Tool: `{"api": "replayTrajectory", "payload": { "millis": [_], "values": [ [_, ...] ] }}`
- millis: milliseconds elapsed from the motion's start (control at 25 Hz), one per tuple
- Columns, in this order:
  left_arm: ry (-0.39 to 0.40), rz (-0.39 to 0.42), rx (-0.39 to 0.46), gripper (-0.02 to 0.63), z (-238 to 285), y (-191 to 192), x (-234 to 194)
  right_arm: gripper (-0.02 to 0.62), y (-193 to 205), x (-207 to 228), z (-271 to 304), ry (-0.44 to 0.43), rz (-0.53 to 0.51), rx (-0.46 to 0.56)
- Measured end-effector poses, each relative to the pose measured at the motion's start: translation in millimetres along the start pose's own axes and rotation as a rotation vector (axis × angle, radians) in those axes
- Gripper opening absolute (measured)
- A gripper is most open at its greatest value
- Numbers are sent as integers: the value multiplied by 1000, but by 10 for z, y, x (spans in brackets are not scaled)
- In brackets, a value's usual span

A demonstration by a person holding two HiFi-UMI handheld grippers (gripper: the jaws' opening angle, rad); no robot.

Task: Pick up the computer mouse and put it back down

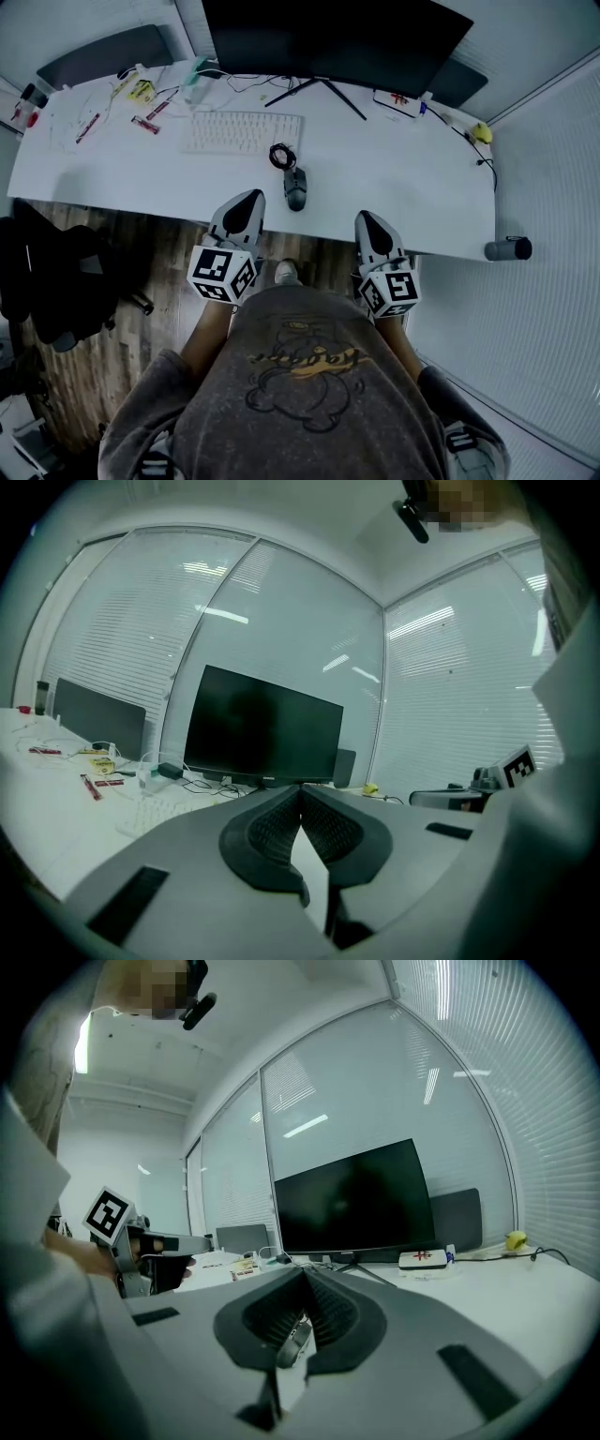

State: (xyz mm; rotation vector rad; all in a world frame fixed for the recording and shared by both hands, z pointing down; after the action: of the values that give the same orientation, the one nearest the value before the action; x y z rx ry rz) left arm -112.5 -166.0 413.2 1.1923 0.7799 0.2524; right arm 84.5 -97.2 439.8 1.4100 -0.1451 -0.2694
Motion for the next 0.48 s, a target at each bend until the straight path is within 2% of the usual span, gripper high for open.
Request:
{"api": "replayTrajectory", "payload": {
  "millis": [280, 480],
  "values": [
    [11, -12, -9, 15, 257, -123, 6, 8, -108, 193, 184, 18, 9, 3],
    [-7, -2, -1, 15, 353, -182, 49, 8, -135, 300, 282, -8, 17, 11]
  ]
}}
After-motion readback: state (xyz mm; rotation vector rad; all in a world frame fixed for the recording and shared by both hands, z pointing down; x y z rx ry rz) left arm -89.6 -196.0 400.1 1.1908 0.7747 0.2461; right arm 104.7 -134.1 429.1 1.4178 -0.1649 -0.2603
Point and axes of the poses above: the fingertips, and each gripper's own axes: z forward along the fingers, x to its right, y out of its underside, the point moved 1 cm from there along -z, backward along the fingers, and after that the axes turned 13 degrees about -z, right-handed, at the moved point
